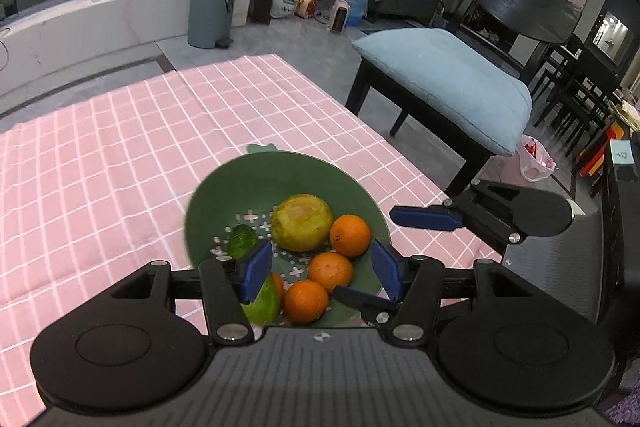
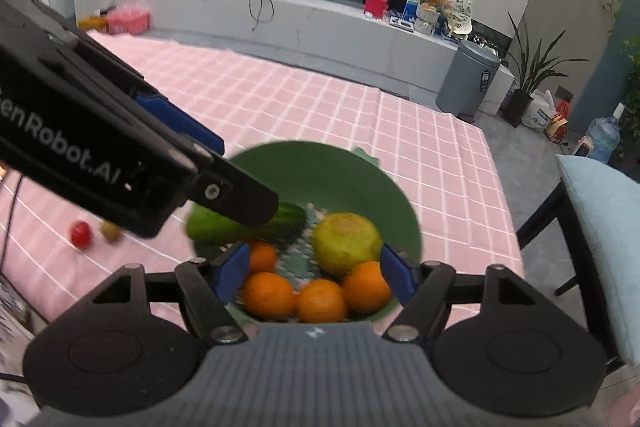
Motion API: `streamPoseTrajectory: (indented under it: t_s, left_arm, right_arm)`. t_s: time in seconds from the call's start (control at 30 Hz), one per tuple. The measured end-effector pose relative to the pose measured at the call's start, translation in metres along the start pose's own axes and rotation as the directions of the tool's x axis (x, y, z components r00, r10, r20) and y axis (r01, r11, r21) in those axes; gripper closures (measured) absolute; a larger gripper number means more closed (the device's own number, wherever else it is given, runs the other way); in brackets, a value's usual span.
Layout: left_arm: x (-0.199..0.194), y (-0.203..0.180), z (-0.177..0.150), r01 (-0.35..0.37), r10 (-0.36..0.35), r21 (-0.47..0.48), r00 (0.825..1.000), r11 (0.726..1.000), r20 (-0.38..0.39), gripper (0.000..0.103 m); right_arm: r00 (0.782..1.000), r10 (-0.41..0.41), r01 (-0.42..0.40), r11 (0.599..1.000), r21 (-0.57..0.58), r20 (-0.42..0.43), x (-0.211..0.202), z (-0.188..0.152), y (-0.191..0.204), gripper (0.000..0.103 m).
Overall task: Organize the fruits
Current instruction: 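Withdraw both open tools from the colander toward the remaining fruits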
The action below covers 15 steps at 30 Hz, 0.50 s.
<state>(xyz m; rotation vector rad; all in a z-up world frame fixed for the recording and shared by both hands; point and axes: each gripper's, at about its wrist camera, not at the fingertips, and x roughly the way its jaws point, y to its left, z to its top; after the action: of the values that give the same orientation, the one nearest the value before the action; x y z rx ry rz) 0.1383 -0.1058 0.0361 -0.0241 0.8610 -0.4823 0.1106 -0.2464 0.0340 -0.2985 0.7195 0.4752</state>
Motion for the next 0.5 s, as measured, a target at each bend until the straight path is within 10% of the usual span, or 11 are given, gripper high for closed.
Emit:
streamPoseTrajectory:
  t_s: [0.5]
  left_arm:
    - [-0.055, 0.038, -0.042, -0.105, 0.106, -0.043, 0.994, 0.994, 0.026, 0.036]
  right_arm:
    - [0.991, 0.110, -0.122, 0.972, 0.200, 0.071, -0.018, -0.018, 0.059, 0.032]
